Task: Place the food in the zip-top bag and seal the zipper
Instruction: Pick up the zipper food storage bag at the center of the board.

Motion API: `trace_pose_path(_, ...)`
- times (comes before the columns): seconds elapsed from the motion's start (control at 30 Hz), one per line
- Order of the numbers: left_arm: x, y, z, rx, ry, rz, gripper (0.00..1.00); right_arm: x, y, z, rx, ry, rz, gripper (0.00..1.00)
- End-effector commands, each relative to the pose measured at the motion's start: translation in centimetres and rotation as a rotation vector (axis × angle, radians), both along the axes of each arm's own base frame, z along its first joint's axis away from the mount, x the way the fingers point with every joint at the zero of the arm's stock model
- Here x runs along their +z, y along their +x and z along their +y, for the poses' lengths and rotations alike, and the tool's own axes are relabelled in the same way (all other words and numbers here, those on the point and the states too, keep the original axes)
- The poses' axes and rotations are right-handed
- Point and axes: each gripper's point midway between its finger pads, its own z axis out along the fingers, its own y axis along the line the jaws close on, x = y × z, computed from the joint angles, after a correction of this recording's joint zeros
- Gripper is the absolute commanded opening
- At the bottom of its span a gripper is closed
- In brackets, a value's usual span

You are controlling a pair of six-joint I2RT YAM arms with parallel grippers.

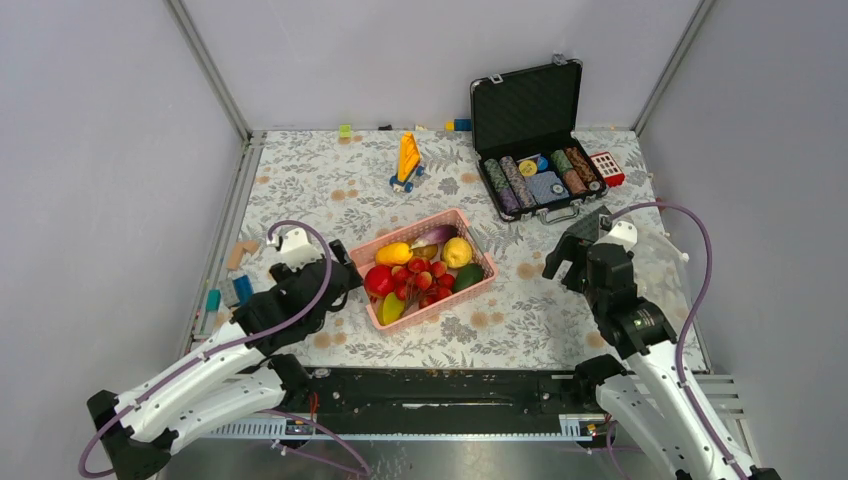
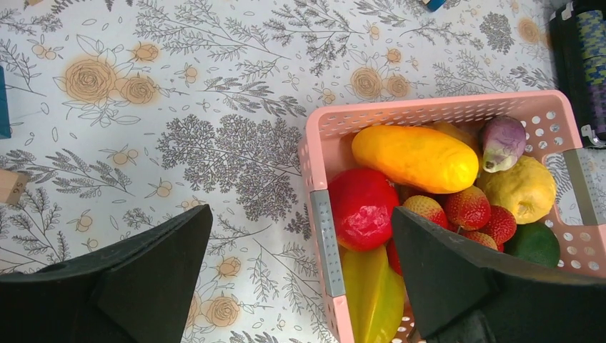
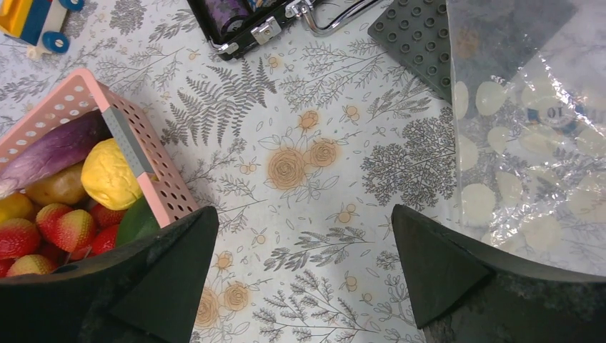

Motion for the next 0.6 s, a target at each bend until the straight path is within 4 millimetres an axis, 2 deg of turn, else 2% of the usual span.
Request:
trace_pose_path(0.0, 1.7, 0.8, -0.1, 0.01, -0.026, -0.07, 0.99, 0.4, 0.4, -0.9, -0.027, -0.042, -0.041, 1.0)
trace_pose_path(0.13, 1.9, 1.0, -0.3, -0.006, -0.021, -0.079, 0.99, 0.6, 0.4, -1.6, -0.043, -0.08, -0.045, 1.0)
trace_pose_path(0.4, 1.4, 1.5, -1.1, -0.037, -0.005, -0.082, 0.99, 2.4, 0.9, -6.9, -0.296, -0.307, 0.044, 1.0)
trace_pose_path(0.47, 1.2, 1.5, -1.3, -0.048, 0.002, -0.076, 0.99, 3.5, 1.4, -8.2, -0.361, -0.357, 0.08, 1.0)
trace_pose_path(0.57, 0.8, 1.6, -1.6, -0.072, 0.016, -0.072, 0.99, 3.6, 2.4, -9.9, -0.437, -0.369, 0.152, 1.0)
